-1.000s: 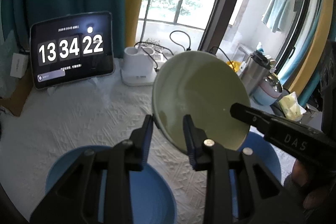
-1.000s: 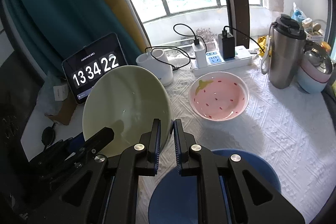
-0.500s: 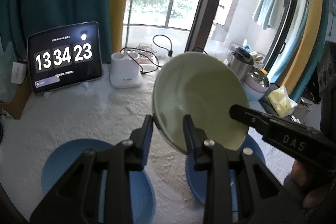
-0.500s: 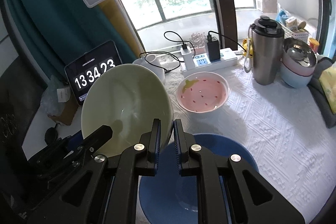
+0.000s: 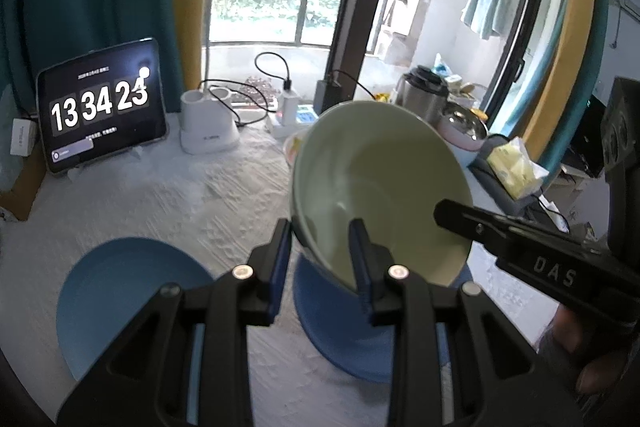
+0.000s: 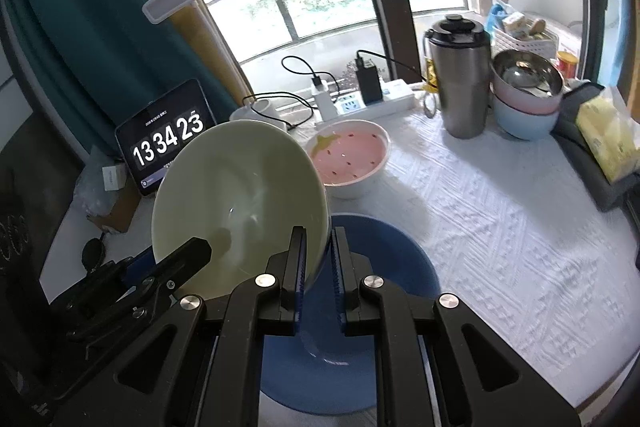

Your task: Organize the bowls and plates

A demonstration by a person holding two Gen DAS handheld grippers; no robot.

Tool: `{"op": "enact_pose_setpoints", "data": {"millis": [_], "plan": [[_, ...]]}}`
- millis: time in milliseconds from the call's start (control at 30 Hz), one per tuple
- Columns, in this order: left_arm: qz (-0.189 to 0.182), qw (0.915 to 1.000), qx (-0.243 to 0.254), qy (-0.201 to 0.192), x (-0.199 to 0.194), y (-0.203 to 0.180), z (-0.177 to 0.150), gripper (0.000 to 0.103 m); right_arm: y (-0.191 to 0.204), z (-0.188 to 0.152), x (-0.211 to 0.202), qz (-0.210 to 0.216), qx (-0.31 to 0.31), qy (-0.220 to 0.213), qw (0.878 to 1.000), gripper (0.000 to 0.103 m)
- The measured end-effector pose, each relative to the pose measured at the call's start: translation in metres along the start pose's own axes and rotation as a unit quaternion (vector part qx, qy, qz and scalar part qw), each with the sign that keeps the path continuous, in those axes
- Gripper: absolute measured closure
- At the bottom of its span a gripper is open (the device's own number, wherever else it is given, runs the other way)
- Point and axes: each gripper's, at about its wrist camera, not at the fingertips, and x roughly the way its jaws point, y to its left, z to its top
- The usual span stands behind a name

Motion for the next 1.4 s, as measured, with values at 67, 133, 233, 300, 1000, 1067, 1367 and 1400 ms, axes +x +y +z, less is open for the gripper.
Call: {"op": "enact_pose_setpoints", "data": {"millis": [67, 133, 233, 300, 1000, 1067, 1367, 1400], "plan": [[-0.001, 1.0, 0.003, 0.003, 0.001, -0.004, -0.004, 0.073, -0.005, -0.005, -0.002, -0.002, 0.004, 0.002, 1.0, 0.09], [-0.002, 0.9999, 0.006, 0.008, 0.002, -0.009, -0.007, 0.073, -0.01, -0.009, -0.004, -0.004, 0.006, 0.005, 1.0, 0.09], [-0.001, 0.9998, 0.01, 0.016, 0.005, -0.015, -0.014, 0.073, -0.018, -0.017, -0.004, -0.005, 0.012, 0.011, 1.0, 0.09], [0.0, 0.9997, 0.012, 0.023, 0.008, -0.018, -0.018, 0.073, -0.023, -0.021, -0.004, -0.006, 0.016, 0.016, 1.0, 0.09], [0.004, 0.9966, 0.022, 0.08, 0.03, -0.028, -0.044, 0.073, -0.043, -0.051, 0.011, -0.018, 0.033, 0.062, 0.997, 0.09], [0.004, 0.9962, 0.022, 0.084, 0.032, -0.029, -0.046, 0.073, -0.044, -0.052, 0.013, -0.02, 0.033, 0.066, 0.997, 0.09], [0.008, 0.9956, 0.036, 0.086, 0.033, -0.034, -0.048, 0.073, -0.049, -0.051, 0.015, -0.026, 0.035, 0.073, 0.996, 0.086], [0.005, 0.9959, 0.038, 0.082, 0.031, -0.035, -0.048, 0.073, -0.05, -0.051, 0.015, -0.026, 0.036, 0.074, 0.996, 0.085]]}}
